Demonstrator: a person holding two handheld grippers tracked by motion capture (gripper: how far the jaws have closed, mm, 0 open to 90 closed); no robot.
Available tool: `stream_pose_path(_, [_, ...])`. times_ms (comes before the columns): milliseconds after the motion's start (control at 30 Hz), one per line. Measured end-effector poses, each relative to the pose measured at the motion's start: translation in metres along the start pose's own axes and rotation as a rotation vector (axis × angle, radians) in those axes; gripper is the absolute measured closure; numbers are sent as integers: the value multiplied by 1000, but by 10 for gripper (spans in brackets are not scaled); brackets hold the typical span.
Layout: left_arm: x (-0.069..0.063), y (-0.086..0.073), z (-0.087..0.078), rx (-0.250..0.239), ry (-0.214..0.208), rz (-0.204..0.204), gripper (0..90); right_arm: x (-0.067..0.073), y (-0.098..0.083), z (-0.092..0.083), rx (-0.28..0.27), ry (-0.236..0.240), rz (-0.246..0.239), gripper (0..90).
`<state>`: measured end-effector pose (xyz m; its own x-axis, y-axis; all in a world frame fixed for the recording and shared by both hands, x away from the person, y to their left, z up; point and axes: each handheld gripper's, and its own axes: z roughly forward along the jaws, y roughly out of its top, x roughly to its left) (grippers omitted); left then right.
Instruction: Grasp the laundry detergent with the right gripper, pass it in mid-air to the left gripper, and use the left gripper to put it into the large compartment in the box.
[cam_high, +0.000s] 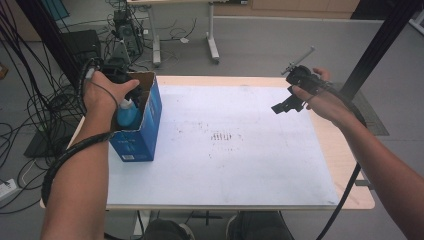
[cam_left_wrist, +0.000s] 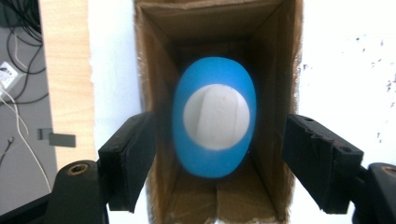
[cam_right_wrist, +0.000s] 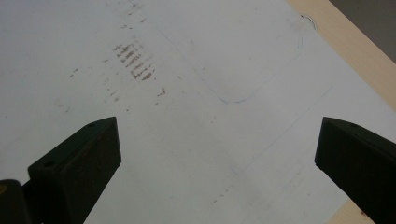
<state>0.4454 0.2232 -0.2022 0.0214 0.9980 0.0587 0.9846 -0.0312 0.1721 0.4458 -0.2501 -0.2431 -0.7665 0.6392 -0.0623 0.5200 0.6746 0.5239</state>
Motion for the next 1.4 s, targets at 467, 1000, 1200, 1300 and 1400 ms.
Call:
stream_pose_path(467, [-41,19,-36,-98,-59,98,169,3,7,2,16,-3,-12,3])
stream_pose_path(1000, [-108,35,-30,-92,-104,237,142,-19,9,2,56,-35,2,3])
stream_pose_path(1200, [-128,34,-26,-80,-120,289,142,-28,9,9,78,-38,18,3])
stream_pose_path(1300, [-137,32,-22,-77,-130,306,142,-31,9,12,85,-39,26,3])
stream_pose_path(1400, [-144,29,-18,-70,-134,329,142,-35,10,12,89,-42,29,3])
